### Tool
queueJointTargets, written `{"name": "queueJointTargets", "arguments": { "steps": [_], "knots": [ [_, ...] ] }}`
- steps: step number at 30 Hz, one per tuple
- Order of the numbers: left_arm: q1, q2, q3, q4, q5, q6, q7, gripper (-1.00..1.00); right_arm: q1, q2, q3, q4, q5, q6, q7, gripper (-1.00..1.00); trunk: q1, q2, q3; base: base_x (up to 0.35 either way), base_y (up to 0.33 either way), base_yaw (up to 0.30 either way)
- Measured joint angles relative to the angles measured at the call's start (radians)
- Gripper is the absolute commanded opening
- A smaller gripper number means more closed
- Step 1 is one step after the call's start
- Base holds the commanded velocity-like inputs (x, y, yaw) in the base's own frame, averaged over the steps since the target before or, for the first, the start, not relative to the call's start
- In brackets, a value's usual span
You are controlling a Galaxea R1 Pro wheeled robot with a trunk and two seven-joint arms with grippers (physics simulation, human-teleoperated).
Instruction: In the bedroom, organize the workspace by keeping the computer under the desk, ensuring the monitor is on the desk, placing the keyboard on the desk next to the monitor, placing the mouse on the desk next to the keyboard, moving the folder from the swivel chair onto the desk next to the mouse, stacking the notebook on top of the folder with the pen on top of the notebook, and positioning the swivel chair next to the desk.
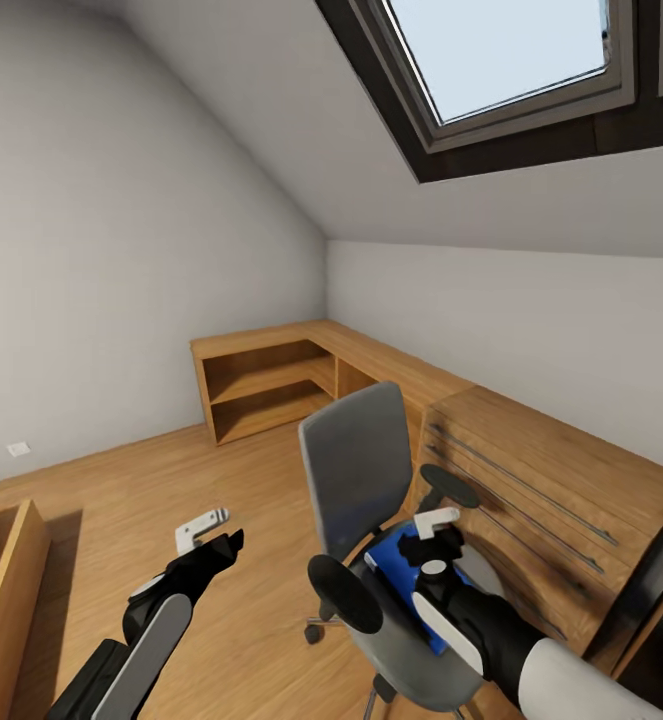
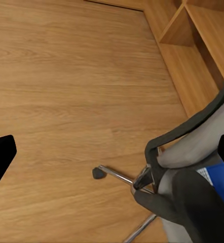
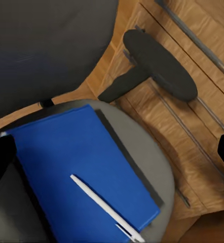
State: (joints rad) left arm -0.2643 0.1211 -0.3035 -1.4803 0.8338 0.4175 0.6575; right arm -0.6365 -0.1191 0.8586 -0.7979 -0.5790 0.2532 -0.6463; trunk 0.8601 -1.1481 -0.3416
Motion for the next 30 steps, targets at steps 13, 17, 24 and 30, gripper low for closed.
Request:
{"name": "queueJointTargets", "arguments": {
  "steps": [13, 17, 24, 30],
  "knots": [
    [0.000, 0.034, 0.072, -0.001, 0.005, 0.003, -0.003, 1.00, 0.000, -0.173, -0.002, 0.019, 0.036, 0.007, 0.577, 1.00, 0.000, 0.000, 0.000, 0.000, 0.000, 0.000],
    [0.000, 0.035, 0.073, -0.002, 0.005, 0.003, -0.003, 1.00, 0.000, -0.192, -0.001, 0.039, 0.106, 0.007, 0.699, 1.00, 0.000, 0.000, 0.000, 0.000, 0.000, 0.000],
    [0.000, 0.036, 0.075, -0.002, 0.003, 0.003, -0.003, 1.00, -0.002, -0.206, -0.008, 0.158, 0.198, -0.040, 0.859, 1.00, 0.000, 0.000, 0.000, 0.005, 0.000, 0.000],
    [0.000, 0.036, 0.076, -0.002, 0.003, 0.003, -0.003, 1.00, -0.002, -0.218, -0.008, 0.172, 0.206, -0.075, 0.872, 1.00, 0.000, 0.000, 0.000, 0.180, 0.000, 0.000]
  ]
}}
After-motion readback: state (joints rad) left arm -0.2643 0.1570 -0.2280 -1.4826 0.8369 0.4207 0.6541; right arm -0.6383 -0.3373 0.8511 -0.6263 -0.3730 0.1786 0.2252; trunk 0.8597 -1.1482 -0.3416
